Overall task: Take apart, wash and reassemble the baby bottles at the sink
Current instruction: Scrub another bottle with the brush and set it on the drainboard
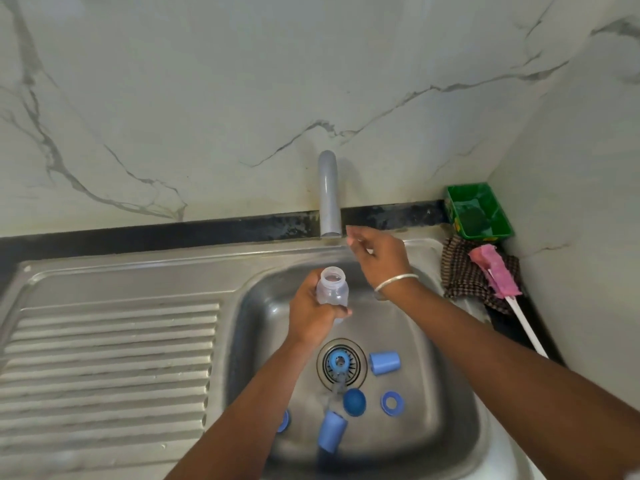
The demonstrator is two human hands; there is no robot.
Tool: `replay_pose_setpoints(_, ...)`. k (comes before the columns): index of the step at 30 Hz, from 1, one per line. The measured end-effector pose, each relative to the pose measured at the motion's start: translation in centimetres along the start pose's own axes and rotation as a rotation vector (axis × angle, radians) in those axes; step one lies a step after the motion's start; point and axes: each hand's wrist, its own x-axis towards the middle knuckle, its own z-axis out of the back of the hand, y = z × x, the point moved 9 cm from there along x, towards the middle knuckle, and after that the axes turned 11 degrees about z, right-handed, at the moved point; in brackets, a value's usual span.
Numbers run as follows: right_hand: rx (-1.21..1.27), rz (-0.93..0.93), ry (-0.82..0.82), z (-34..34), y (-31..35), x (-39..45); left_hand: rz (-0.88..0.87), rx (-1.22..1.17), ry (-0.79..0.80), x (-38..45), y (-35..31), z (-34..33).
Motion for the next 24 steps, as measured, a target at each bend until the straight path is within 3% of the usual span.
replay_pose_setpoints(8, 0.079, -0.046, -0.042, -0.8, 0.8, 3.9, -0.020, -0.076, 0.034, 0.7, -0.7, -0.7)
replay_pose_setpoints(24, -0.229, 0.030, 0.107, -1.2, 4.1, 6.0, -0.056, -0.146, 0.085, -0.2, -1.3, -1.1)
